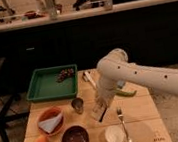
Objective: Wipe purple bowl with eraser
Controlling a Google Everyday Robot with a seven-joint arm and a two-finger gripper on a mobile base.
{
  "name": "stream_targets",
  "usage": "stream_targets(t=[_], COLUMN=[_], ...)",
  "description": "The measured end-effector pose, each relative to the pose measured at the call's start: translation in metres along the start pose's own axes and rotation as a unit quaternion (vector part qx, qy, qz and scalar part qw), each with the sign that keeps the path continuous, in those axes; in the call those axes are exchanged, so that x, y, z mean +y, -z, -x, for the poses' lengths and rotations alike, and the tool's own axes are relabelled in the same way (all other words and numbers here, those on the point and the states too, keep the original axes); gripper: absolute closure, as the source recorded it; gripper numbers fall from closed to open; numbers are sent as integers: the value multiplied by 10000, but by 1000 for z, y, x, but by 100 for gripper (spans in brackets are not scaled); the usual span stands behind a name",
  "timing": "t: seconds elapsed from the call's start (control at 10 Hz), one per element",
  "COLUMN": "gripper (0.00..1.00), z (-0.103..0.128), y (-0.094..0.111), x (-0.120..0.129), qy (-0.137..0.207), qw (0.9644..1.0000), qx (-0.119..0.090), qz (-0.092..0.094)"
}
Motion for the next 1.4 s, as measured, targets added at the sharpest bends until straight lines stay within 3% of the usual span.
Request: stream_targets(t=[0.8, 1.4], gripper=[100, 100], z=[1, 50], y=[-2, -13], x=[1, -47], qy=[-68, -49], qw=[9999, 9989], qx=[42, 131], qz=[68, 457])
